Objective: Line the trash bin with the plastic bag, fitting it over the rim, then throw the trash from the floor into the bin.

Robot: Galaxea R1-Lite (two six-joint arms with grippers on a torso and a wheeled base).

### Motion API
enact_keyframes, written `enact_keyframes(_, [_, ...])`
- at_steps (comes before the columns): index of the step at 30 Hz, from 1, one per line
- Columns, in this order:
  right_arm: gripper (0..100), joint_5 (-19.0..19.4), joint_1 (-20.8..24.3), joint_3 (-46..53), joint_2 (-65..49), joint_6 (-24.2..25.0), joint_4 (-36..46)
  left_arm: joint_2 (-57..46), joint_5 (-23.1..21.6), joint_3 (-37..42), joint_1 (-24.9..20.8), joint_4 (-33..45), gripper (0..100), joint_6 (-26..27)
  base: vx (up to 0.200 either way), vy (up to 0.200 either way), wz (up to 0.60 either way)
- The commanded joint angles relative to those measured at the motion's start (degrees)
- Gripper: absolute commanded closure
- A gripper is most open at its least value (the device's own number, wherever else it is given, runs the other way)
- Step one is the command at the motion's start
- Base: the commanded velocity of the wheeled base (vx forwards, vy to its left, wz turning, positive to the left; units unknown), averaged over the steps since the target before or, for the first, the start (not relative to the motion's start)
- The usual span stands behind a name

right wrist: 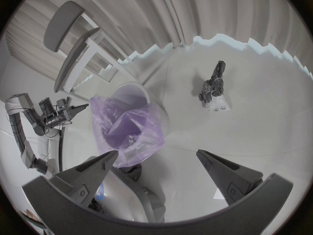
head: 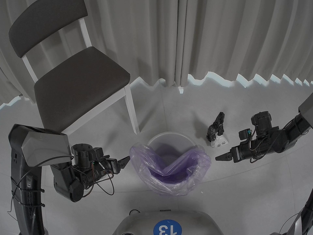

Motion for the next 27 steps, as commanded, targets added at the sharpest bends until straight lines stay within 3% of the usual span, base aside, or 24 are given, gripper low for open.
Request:
enact_keyframes(1, [0,-3.77,4.37,-12.32,-8.00,-6.46,16.09,-7.29,-2.48,7.88,-0.52,-5.84,0,-1.73,0.000,0.000,0.00])
enact_keyframes(2, [0,-4.38,4.63,-12.85,-8.00,-6.90,16.79,-7.64,-2.57,8.23,-0.52,-5.84,0,-1.73,0.000,0.000,0.00])
enact_keyframes(3, [0,-8.60,6.12,-15.22,-7.65,-9.27,19.34,-9.49,-2.48,9.64,-1.05,-5.84,0,-1.64,0.000,0.000,0.00])
enact_keyframes(5, [0,-13.00,7.79,-16.54,-7.21,-12.61,19.52,-11.60,-2.48,11.31,-1.84,-6.02,0,-1.64,0.000,0.000,0.00])
enact_keyframes(9, [0,-15.81,10.69,-17.07,-4.84,-19.03,17.76,-15.11,-2.30,13.86,-3.34,-6.98,0,-1.81,0.000,0.000,0.00])
enact_keyframes(13, [0,-16.07,12.45,-16.10,-2.99,-23.16,12.84,-15.64,-1.51,13.94,-4.04,-7.86,0,-0.85,0.000,0.000,0.00])
enact_keyframes(19, [0,-11.59,12.45,-15.66,1.14,-39.86,8.71,-18.98,-0.81,14.56,-4.30,-7.78,0,-0.76,0.000,0.000,0.00])
enact_keyframes(27, [0,-11.41,14.21,-18.21,5.10,-42.85,8.71,-19.59,-0.81,15.00,-3.78,-8.13,0,-0.76,0.000,0.000,0.00])
